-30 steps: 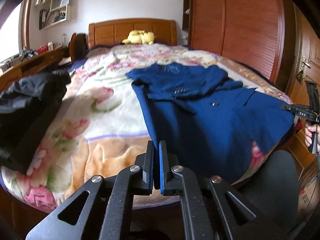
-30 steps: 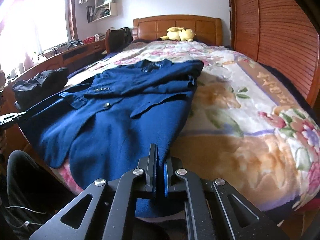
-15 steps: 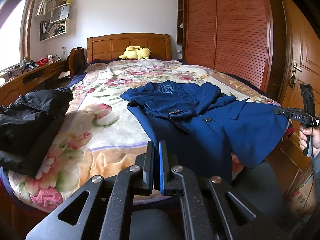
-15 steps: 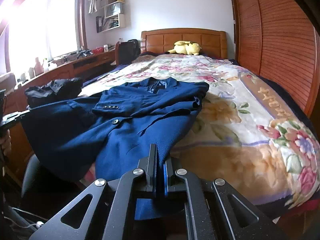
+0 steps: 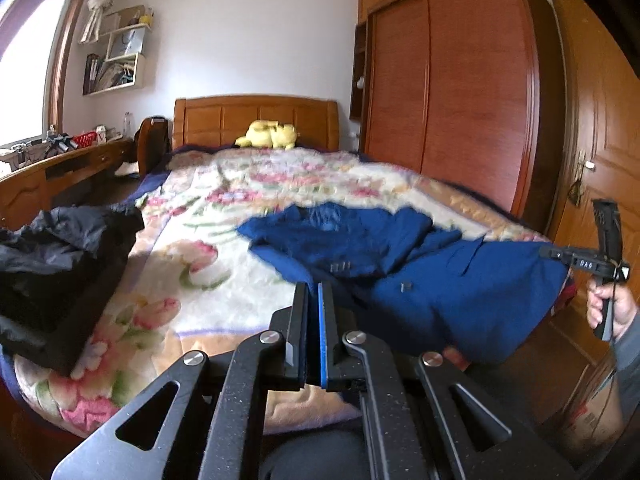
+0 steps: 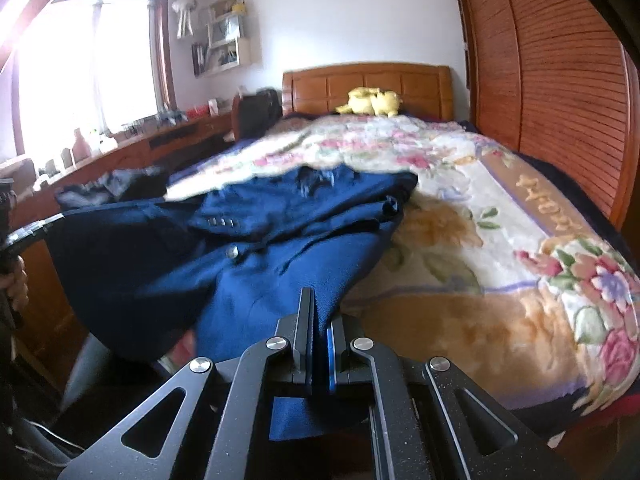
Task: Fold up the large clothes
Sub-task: 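Lift the hem with both tools and fold it over toward the collar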
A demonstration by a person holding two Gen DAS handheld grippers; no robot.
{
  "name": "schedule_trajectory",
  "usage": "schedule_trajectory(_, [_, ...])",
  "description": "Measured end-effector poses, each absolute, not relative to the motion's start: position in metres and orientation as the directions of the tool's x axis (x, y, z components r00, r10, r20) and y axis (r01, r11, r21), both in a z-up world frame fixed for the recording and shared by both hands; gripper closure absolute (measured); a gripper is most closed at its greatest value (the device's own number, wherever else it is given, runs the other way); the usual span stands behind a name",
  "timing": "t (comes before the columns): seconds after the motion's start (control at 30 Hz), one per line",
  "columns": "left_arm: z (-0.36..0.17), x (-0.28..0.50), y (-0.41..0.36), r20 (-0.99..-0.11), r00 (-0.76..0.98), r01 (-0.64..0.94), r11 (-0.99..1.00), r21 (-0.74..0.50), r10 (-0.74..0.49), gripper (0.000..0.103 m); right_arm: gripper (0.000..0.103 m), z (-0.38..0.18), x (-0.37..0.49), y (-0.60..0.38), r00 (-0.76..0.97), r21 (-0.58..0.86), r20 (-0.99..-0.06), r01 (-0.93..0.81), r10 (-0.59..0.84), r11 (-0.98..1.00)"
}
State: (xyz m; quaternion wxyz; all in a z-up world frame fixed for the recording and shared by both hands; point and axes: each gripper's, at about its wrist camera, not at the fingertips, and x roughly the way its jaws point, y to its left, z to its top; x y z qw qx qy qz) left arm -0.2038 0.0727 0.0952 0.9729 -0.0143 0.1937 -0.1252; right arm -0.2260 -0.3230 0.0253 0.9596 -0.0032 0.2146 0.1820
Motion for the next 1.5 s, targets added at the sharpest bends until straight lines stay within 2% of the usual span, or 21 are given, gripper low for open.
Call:
schedule_trajectory(0.23, [0.147,-0.169,0.078,-0.308,0.918,0.243,0.968,-0.065,-0.252,0.098,0.099,0.072,-0.224,-0.329,0.852,0.075,-0.348,-0.391,0.391,0.917])
schedule_trajectory(0.47, [0.158,-0.067,0.072,-0.331,0.923,0.207,0.978,-0.009,-0.198,0.098,0.099,0.105,-0.131,-0.315,0.883,0.046,-0.306,-0.361,0.357,0.931])
schedule_trajectory(0.73, [0.134,0.069,0.087,-0.396,0.911,0.131,0.991,0.005,-0.118,0.098,0.099,0.100,0.008,-0.287,0.899,0.017,-0.351,-0.275,0.263,0.961])
schedule_trajectory(0.97, [0.121,0.157,0.099,-0.421,0.906,0.061,0.997,0.037,-0.040,0.098,0.099,0.090,0.122,-0.255,0.901,-0.042,-0.391,-0.220,0.187,0.975])
schedule_trajectory(1.2, [0.102,0.232,0.095,-0.455,0.890,0.031,0.995,0.095,0.016,0.098,0.099,0.083,0.190,-0.234,0.910,-0.096,-0.400,-0.158,0.107,0.983])
schedule_trajectory(1.3, [0.091,0.251,0.091,-0.471,0.882,0.018,0.994,0.112,0.037,0.098,0.099,0.068,0.218,-0.221,0.899,-0.126,-0.433,-0.131,0.064,0.983])
schedule_trajectory(1.37, [0.085,0.255,0.090,-0.480,0.877,0.052,0.994,0.092,-0.001,0.098,0.099,0.059,0.226,-0.209,0.882,-0.139,-0.468,-0.130,0.051,0.982])
schedule_trajectory(1.43, [0.082,0.254,0.087,-0.486,0.874,0.079,0.991,0.109,-0.016,0.092,0.098,0.058,0.230,-0.202,0.871,-0.150,-0.489,-0.133,0.043,0.980])
schedule_trajectory(1.5, [0.082,0.252,0.086,-0.489,0.872,0.091,0.989,0.119,-0.022,0.080,0.098,0.060,0.228,-0.196,0.867,-0.168,-0.497,-0.116,0.017,0.979])
